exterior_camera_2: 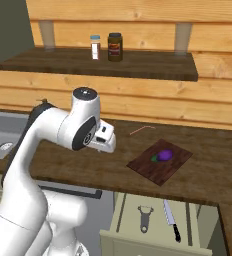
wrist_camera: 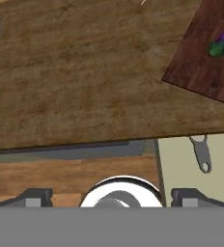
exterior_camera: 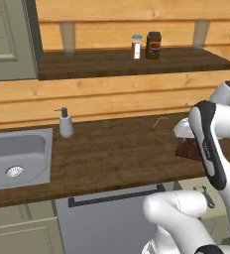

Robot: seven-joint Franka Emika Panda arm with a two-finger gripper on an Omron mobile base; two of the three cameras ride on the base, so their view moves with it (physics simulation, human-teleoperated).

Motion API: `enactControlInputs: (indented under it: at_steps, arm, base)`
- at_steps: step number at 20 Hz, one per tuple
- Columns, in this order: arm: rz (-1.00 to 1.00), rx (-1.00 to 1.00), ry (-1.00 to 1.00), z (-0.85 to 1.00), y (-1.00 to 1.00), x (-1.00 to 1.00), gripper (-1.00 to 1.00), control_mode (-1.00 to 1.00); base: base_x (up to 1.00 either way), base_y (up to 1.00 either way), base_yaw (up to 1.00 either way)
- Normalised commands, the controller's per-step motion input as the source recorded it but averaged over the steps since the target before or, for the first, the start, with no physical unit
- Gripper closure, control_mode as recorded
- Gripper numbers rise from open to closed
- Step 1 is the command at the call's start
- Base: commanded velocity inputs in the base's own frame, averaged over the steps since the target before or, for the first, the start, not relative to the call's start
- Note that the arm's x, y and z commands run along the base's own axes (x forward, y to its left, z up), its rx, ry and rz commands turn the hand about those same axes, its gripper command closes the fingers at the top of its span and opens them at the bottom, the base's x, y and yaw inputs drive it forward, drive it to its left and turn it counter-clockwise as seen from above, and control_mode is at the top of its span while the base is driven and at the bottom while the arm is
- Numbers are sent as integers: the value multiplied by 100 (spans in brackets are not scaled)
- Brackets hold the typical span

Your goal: Place the appropriate cutting tool for cutting the eggplant skin on the cutting board.

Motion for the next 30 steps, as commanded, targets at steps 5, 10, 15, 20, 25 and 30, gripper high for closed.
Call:
enactControlInputs:
  at_steps: [5, 10, 15, 20, 25, 30]
  arm:
    - [-11, 18, 23, -53, -100, -48, -100, -100]
    - [0, 0, 3, -62, -100, -26, -100, -100]
    - [0, 0, 26, -30, -84, -21, -100, -100]
    - [0, 0, 22, -47, -69, -4, -100, -100]
    - [0, 0, 17, -51, -52, 1, -100, -100]
    - [0, 1, 14, -53, -36, 8, -100, -100]
  base:
    - [0, 0, 0]
    - [0, 0, 0]
    - [0, 0, 0]
    - [0, 0, 0]
    - [0, 0, 0]
    - [0, 0, 0]
